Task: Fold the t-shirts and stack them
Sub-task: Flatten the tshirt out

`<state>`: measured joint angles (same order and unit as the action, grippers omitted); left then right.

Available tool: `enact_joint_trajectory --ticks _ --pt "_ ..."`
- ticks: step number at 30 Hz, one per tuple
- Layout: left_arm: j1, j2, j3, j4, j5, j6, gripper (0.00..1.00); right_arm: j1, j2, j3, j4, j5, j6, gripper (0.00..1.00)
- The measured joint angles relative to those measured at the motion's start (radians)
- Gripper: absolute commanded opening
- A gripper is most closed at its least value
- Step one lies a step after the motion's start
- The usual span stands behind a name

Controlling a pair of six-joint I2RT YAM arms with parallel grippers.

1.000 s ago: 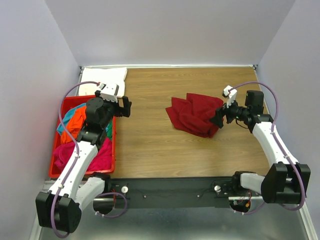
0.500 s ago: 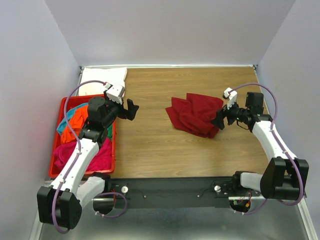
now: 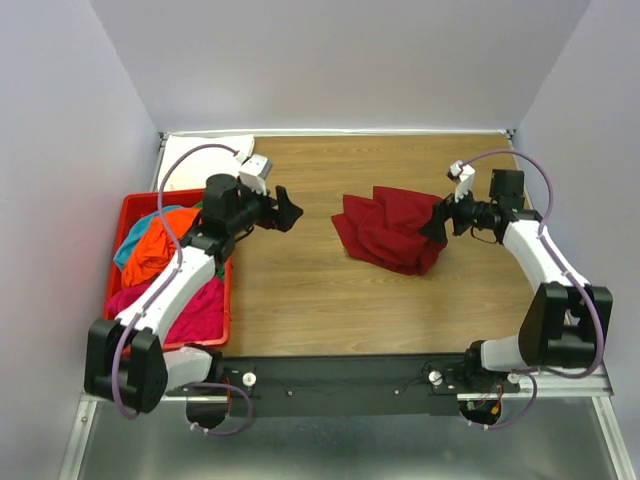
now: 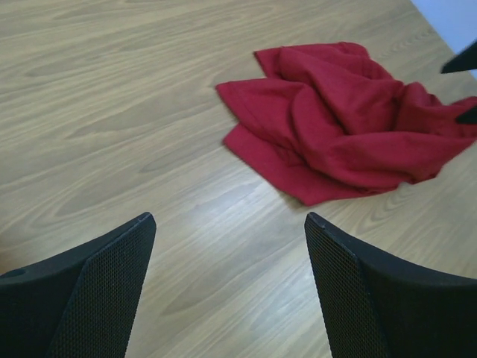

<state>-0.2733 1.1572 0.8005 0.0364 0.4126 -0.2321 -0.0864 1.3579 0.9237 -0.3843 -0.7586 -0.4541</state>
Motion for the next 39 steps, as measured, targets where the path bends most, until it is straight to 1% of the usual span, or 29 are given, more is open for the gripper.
enact_joint_trajectory --ticks 3,6,8,11,14,15,16,18,20,26,29,33,39 --pt "-0.040 0.101 0.081 0.005 0.000 -0.032 0.86 0.000 0.077 0.068 0.000 0.002 0.022 1.00" --pt "-0.079 0.220 0.159 0.018 0.000 -0.057 0.84 0.000 0.170 0.176 -0.023 0.001 0.039 1.00" --pt "-0.109 0.296 0.204 0.024 -0.001 -0.064 0.83 0.000 0.189 0.209 -0.029 0.002 0.040 1.00" --pt "-0.157 0.423 0.271 0.026 -0.002 -0.064 0.82 0.000 0.167 0.218 -0.045 0.026 0.043 1.00" --pt "-0.197 0.562 0.349 0.018 -0.005 -0.054 0.78 -0.001 0.108 0.220 -0.072 0.087 0.041 1.00" --pt "-0.211 0.620 0.398 -0.005 -0.007 -0.040 0.77 -0.001 0.077 0.220 -0.086 0.102 0.033 1.00" --pt "-0.222 0.662 0.438 -0.019 -0.010 -0.028 0.77 -0.001 0.054 0.220 -0.101 0.106 0.025 1.00" --pt "-0.243 0.751 0.529 -0.052 -0.019 0.005 0.75 -0.001 0.023 0.234 -0.153 0.094 -0.003 0.97" --pt "-0.264 0.791 0.574 -0.081 -0.023 0.034 0.76 -0.001 0.016 0.240 -0.201 0.066 -0.040 0.95" --pt "-0.319 0.790 0.562 -0.094 -0.005 0.079 0.75 -0.001 0.020 0.163 -0.310 0.029 -0.129 0.93" --pt "-0.336 0.778 0.524 -0.090 0.016 0.090 0.75 -0.001 0.018 0.138 -0.339 0.026 -0.154 0.89" --pt "-0.362 0.775 0.492 -0.089 0.044 0.103 0.74 -0.001 0.007 0.123 -0.352 0.025 -0.177 0.82" --pt "-0.386 0.771 0.483 -0.089 0.065 0.120 0.75 -0.001 -0.013 0.116 -0.373 0.025 -0.201 0.81"
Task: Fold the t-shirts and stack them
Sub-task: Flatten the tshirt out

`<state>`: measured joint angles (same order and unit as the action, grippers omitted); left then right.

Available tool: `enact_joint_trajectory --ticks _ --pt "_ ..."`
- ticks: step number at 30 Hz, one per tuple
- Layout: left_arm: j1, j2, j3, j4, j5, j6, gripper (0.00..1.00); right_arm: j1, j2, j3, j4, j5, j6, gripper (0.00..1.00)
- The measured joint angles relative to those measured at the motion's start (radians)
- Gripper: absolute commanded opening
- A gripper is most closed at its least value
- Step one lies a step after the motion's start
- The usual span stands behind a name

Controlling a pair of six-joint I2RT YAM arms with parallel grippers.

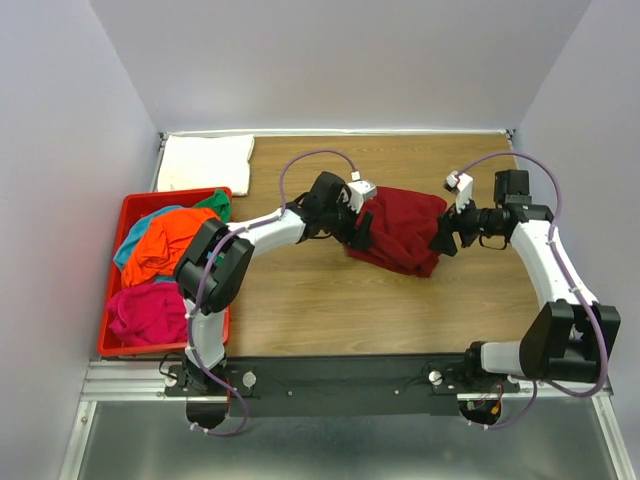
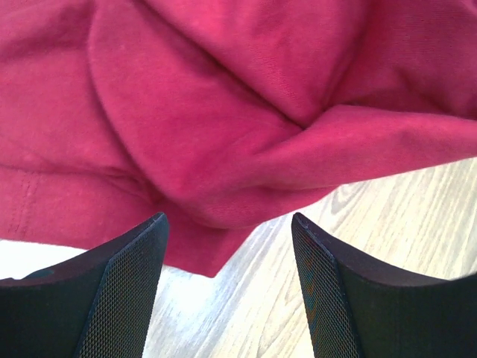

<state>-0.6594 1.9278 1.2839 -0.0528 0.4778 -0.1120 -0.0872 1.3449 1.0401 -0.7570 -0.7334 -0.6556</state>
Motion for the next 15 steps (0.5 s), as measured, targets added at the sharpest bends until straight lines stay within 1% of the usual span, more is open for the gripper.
enact_joint_trajectory --ticks 4,10,12,13,15 --pt "-0.004 -0.007 0.005 0.002 0.013 0.013 0.74 0.000 -0.054 0.003 -0.006 0.006 0.000 0.82" --pt "-0.004 -0.002 0.034 0.002 0.027 0.021 0.67 0.000 -0.132 0.023 -0.026 0.058 -0.012 0.83" --pt "-0.004 0.006 0.048 0.002 0.033 0.026 0.60 0.000 -0.148 0.017 -0.037 0.076 -0.035 0.82" --pt "-0.004 0.012 0.056 0.002 0.035 0.029 0.54 0.000 -0.151 0.008 -0.039 0.081 -0.055 0.82" --pt "-0.004 0.024 0.077 -0.002 0.042 0.039 0.48 0.000 -0.153 -0.021 -0.042 0.085 -0.086 0.80"
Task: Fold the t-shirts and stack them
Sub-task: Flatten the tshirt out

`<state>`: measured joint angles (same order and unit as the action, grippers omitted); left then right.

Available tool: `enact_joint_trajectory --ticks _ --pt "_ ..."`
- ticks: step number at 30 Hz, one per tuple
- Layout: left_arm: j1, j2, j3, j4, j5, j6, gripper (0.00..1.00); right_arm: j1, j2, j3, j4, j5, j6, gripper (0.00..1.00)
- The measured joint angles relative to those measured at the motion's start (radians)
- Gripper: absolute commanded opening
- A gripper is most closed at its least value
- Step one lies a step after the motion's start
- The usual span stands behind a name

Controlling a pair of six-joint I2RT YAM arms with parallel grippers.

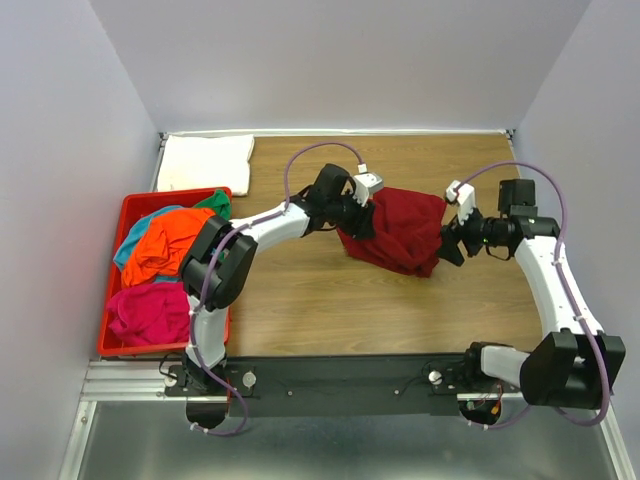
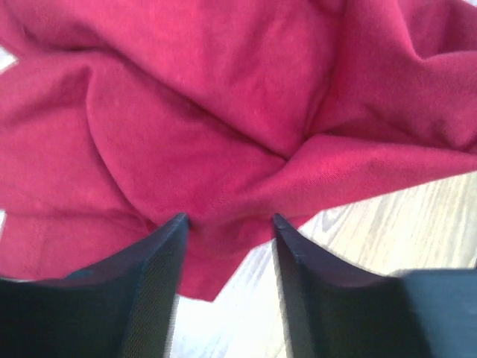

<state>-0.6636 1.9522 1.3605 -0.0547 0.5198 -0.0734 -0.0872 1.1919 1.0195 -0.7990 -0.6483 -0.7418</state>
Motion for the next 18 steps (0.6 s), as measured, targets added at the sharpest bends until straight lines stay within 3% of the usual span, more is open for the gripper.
enact_joint_trajectory --ticks 2,3,6,10,11,12,13,14,15,16,18 --pt "0.000 0.014 0.021 -0.005 0.012 0.003 0.44 0.000 0.007 -0.041 -0.013 0.000 -0.048 0.77" --pt "0.000 0.020 0.030 -0.008 0.016 0.007 0.44 0.000 0.014 -0.054 -0.016 -0.001 -0.066 0.68" --pt "0.000 0.030 0.046 -0.020 0.025 0.011 0.40 0.000 0.060 -0.068 -0.024 -0.003 -0.116 0.59" --pt "0.000 0.031 0.046 -0.035 0.035 0.022 0.21 0.000 0.128 -0.068 -0.021 -0.004 -0.154 0.49" --pt "0.000 0.031 0.046 -0.041 0.040 0.026 0.11 0.000 0.138 -0.069 -0.019 -0.005 -0.157 0.43" --pt "0.000 0.031 0.047 -0.045 0.043 0.027 0.10 0.000 0.142 -0.069 -0.017 -0.007 -0.159 0.31" --pt "0.000 0.031 0.048 -0.049 0.047 0.032 0.09 0.000 0.143 -0.069 -0.013 -0.009 -0.158 0.25" --pt "0.000 0.031 0.049 -0.053 0.049 0.036 0.00 0.000 0.143 -0.069 -0.009 -0.011 -0.157 0.13" --pt "0.000 0.031 0.050 -0.054 0.050 0.037 0.00 0.000 0.143 -0.069 -0.006 -0.015 -0.163 0.06" --pt "0.000 0.031 0.051 -0.055 0.050 0.043 0.00 0.000 0.144 -0.069 -0.003 -0.018 -0.156 0.01" --pt "0.000 0.030 0.051 -0.055 0.049 0.045 0.00 0.000 0.144 -0.069 -0.001 -0.023 -0.146 0.01"
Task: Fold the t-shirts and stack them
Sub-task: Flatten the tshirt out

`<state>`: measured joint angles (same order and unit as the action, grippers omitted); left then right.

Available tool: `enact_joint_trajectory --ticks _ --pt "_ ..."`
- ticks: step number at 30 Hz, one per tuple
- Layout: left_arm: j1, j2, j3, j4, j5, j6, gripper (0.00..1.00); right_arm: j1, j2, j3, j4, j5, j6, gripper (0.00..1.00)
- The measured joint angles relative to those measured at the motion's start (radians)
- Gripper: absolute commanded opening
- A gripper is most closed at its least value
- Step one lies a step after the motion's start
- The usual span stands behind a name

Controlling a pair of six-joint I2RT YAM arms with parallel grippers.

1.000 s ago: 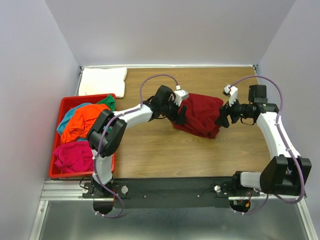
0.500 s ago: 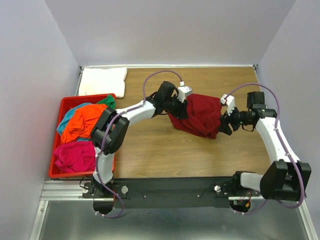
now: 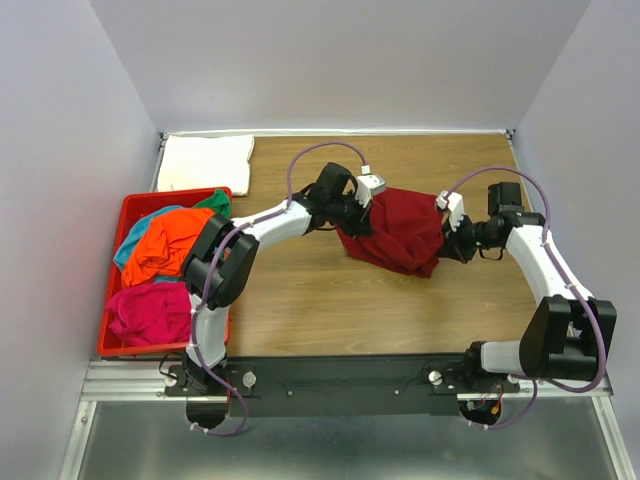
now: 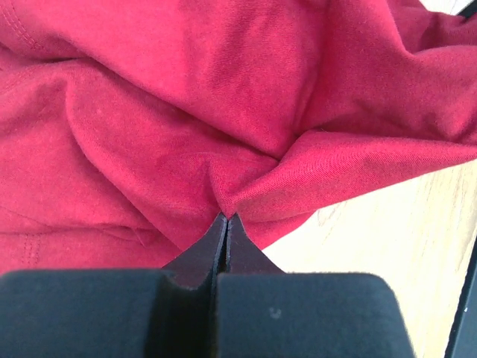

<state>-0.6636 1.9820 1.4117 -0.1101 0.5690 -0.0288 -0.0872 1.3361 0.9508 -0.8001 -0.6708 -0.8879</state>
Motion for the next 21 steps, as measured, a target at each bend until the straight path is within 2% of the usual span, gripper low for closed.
enact_joint_trajectory --ticks 5,11,16,21 --pt "0.000 -0.033 0.000 -0.025 -0.023 0.004 0.00 0.000 -0.007 0.036 0.006 0.027 0.069 0.00" --pt "0.000 -0.214 0.015 -0.111 -0.092 0.048 0.00 0.000 -0.084 0.185 0.018 0.098 0.172 0.00" --pt "0.000 -0.379 0.127 -0.193 -0.136 0.090 0.00 0.000 -0.144 0.301 0.029 0.117 0.232 0.01" --pt "0.000 -0.465 0.229 -0.239 -0.129 0.096 0.00 0.000 -0.151 0.403 0.028 0.126 0.280 0.00"
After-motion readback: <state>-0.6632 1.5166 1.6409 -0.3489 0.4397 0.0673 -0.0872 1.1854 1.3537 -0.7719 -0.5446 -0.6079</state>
